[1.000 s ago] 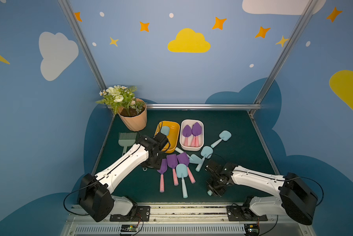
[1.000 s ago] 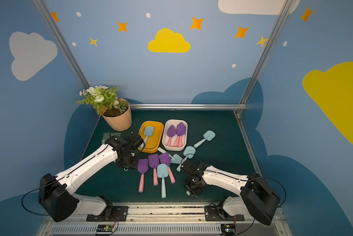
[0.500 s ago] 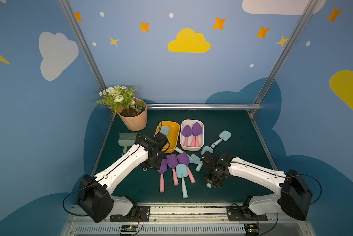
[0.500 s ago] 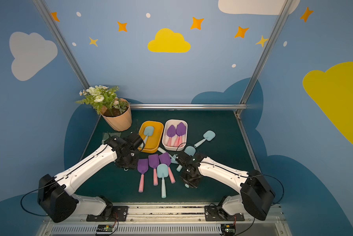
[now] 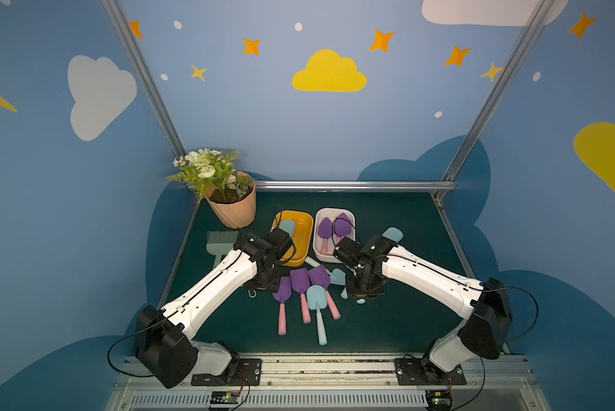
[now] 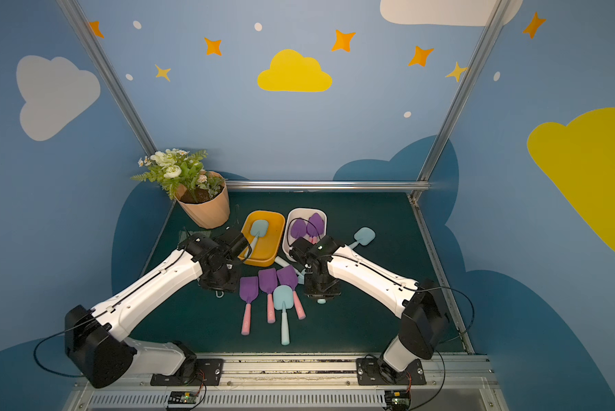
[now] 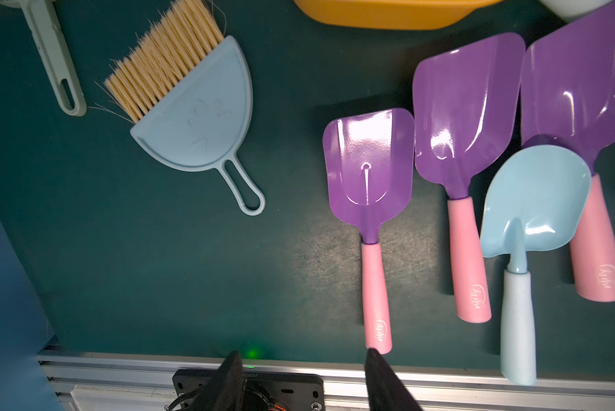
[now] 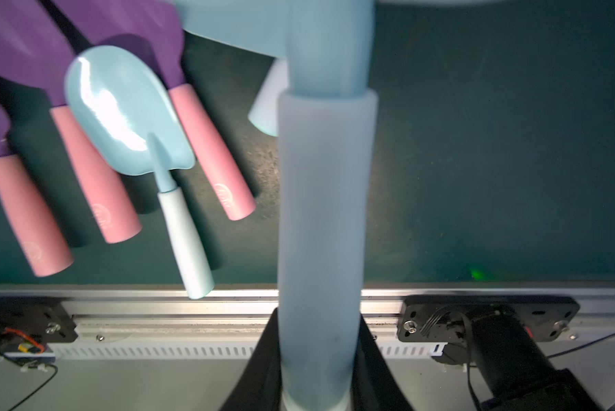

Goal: Sort the small shovels by color and place them into the storage box
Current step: Pick up the shovel from the center of the board.

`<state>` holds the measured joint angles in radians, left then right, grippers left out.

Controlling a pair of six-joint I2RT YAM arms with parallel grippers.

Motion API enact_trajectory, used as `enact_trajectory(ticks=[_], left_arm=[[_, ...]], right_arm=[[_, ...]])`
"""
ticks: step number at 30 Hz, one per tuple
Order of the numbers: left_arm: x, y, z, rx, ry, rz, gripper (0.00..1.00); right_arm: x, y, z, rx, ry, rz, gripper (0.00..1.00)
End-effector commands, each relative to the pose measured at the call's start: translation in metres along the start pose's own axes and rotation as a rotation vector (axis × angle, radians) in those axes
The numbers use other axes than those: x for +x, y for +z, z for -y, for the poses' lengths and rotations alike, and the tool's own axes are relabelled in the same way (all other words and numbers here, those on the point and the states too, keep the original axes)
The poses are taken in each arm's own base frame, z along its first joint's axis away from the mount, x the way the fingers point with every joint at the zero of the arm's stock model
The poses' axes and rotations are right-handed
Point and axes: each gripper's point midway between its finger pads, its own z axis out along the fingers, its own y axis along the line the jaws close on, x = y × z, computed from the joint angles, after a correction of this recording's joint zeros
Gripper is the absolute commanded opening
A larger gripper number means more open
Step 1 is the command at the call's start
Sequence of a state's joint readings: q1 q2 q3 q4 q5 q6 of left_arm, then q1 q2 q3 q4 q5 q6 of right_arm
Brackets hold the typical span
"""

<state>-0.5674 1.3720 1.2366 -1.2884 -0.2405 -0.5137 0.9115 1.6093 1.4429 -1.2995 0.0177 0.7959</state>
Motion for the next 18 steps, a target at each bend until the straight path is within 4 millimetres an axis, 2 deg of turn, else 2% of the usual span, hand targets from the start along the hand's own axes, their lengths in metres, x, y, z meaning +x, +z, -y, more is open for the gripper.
enact_trajectory(ticks=[1,8,18], left_arm=[[-0.002,-0.014,-0.009,-0.007,-0.041,0.036,0.46],[-0.006,-0.034,-0.016,0.040,-0.087,0.116,0.47],[-0.002,-0.052,-0.031,0.088,-0.133,0.177,0.48]], right_arm=[[-0.003,-0.017,0.001,0.026,-0.122,-0.040,0.00],[-0.037,-0.057,-0.041,-0.068,-0.140,-0.035,0.00],[-0.099,-0.065,-0.103,-0.279,-0.027,0.006,0.00]])
